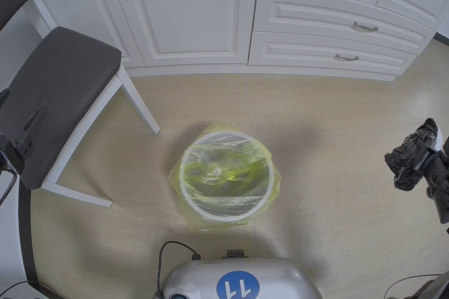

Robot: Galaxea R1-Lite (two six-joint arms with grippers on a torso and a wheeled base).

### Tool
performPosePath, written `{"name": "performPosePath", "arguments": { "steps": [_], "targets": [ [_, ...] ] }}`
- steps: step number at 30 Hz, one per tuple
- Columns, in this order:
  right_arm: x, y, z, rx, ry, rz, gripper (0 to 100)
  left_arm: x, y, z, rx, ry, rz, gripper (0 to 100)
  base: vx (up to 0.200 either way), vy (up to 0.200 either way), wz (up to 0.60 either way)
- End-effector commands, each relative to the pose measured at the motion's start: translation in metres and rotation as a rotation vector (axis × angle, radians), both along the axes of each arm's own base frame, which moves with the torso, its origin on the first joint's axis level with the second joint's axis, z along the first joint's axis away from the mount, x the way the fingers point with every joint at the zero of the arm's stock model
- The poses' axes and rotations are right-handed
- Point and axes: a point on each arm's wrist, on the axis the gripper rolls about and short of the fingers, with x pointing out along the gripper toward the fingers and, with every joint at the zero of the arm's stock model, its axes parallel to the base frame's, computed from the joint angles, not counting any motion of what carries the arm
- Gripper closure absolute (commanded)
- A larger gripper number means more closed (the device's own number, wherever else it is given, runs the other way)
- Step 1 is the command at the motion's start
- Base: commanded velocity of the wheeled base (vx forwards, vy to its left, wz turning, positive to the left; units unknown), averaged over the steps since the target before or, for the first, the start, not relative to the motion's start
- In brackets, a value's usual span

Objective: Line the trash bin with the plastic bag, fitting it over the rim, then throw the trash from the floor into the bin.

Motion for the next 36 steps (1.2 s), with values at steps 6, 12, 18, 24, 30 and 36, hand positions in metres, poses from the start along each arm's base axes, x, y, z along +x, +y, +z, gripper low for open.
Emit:
{"name": "performPosePath", "arguments": {
  "steps": [6, 12, 18, 24, 30, 36],
  "targets": [
    [-0.018, 0.005, 0.04, 0.002, -0.188, 0.037, 100, -0.003, 0.001, 0.004, -0.027, -0.033, -0.005, 0, 0.0, 0.0, 0.0],
    [0.002, 0.018, 0.091, -0.083, -0.307, 0.178, 100, -0.009, 0.002, 0.009, -0.036, -0.072, -0.005, 0, 0.0, 0.0, 0.0],
    [0.022, 0.084, 0.126, -0.038, -0.372, 0.464, 100, -0.008, 0.002, 0.008, -0.032, -0.068, -0.004, 0, 0.0, 0.0, 0.0],
    [0.033, 0.125, 0.112, -0.053, -0.317, 0.594, 100, -0.009, 0.002, 0.009, -0.033, -0.072, -0.004, 0, 0.0, 0.0, 0.0],
    [0.039, 0.151, 0.095, -0.017, -0.388, 0.647, 100, -0.011, 0.003, 0.01, -0.031, -0.08, -0.004, 0, 0.0, 0.0, 0.0],
    [0.035, 0.151, 0.086, -0.043, -0.478, 0.592, 100, -0.01, 0.002, 0.008, -0.029, -0.071, -0.01, 0, 0.0, 0.0, 0.0]
  ]
}}
